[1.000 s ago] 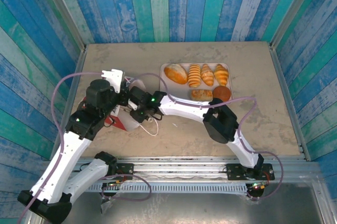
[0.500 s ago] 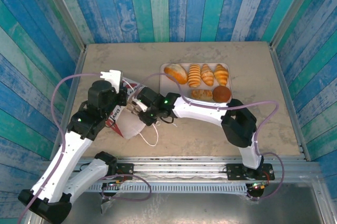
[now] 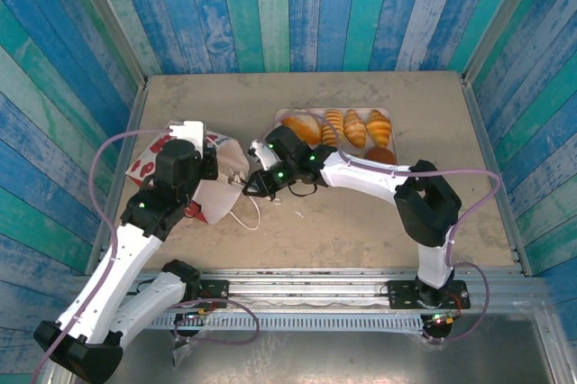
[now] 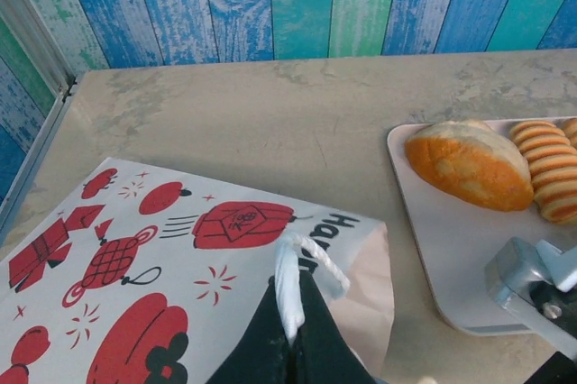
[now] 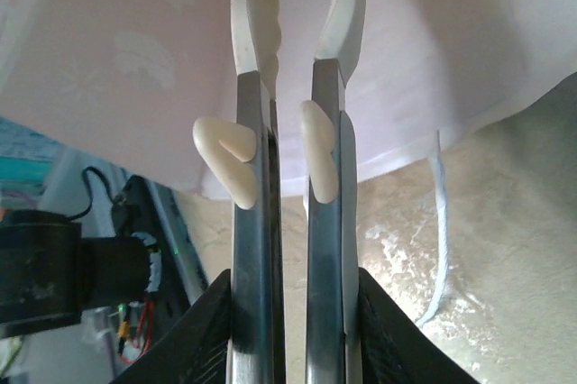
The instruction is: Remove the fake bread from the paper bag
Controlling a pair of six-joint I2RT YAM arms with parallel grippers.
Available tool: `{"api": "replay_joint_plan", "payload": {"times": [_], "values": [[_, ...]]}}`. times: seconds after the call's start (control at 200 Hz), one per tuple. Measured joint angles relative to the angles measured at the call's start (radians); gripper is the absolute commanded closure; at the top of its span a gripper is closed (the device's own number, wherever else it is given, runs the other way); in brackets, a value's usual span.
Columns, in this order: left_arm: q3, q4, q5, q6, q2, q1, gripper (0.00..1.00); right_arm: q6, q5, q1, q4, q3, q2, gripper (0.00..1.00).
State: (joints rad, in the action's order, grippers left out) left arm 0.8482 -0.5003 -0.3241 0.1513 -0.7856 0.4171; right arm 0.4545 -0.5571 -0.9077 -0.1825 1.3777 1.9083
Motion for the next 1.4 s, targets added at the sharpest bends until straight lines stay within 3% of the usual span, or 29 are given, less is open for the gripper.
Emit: {"api": "replay_joint_plan", "payload": {"times": [0.311,0.516,0.821,1.052,1.307,1.402], "values": [[-0.003,0.040,0.012,0.002,-0.013,0.000,1.00,0.233,-0.256,0.017,0.295,-0.156,-0.008,0.68],[-0.005,0.055,0.025,0.002,-0.013,0.000,1.00,0.325,-0.332,0.021,0.391,-0.168,-0.008,0.65],[-0.010,0.058,0.077,-0.010,0.012,0.000,1.00,0.379,-0.268,0.092,0.409,-0.251,-0.006,0.58],[-0.014,0.058,0.138,-0.026,0.013,0.000,1.00,0.291,-0.195,0.090,0.282,-0.171,-0.004,0.53],[-0.014,0.060,0.178,-0.027,-0.010,0.000,1.00,0.217,-0.148,0.084,0.181,-0.114,0.021,0.56],[-0.014,0.063,0.187,-0.027,-0.010,0.000,1.00,0.192,-0.121,0.074,0.136,-0.084,0.045,0.52]]}}
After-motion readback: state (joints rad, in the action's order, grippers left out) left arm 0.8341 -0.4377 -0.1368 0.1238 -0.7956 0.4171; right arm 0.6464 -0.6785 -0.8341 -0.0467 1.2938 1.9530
